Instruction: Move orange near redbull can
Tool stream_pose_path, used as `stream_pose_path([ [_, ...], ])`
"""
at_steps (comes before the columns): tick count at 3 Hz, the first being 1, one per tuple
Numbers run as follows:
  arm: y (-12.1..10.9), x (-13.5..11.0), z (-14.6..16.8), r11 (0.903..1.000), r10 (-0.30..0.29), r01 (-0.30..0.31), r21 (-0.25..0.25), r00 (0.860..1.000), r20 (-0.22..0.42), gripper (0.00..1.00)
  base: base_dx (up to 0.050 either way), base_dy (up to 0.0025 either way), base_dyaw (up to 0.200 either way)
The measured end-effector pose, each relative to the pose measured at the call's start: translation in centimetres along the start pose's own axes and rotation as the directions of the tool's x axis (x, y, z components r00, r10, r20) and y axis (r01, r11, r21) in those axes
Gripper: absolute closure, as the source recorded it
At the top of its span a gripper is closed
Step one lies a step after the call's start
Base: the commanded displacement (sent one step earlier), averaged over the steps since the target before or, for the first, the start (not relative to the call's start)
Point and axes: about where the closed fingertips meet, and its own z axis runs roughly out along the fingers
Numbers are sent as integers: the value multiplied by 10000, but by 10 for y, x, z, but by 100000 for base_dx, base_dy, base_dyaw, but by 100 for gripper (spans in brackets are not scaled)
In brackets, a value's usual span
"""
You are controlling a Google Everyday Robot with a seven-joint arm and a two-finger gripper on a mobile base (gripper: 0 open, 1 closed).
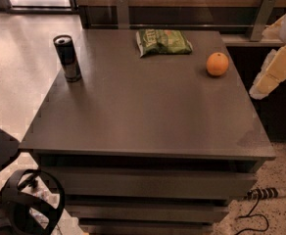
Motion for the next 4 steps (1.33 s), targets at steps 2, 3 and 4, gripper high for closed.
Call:
stream_pose_path([
  [2,-65,19,39,9854,1569,-1677,298,9618,2243,0,0,0,0],
  [3,-87,29,57,9735,2077,-2267,291,9309,3005,0,0,0,0],
  [4,-99,29,80,9666,2392,-2562,34,9074,3455,0,0,0,0],
])
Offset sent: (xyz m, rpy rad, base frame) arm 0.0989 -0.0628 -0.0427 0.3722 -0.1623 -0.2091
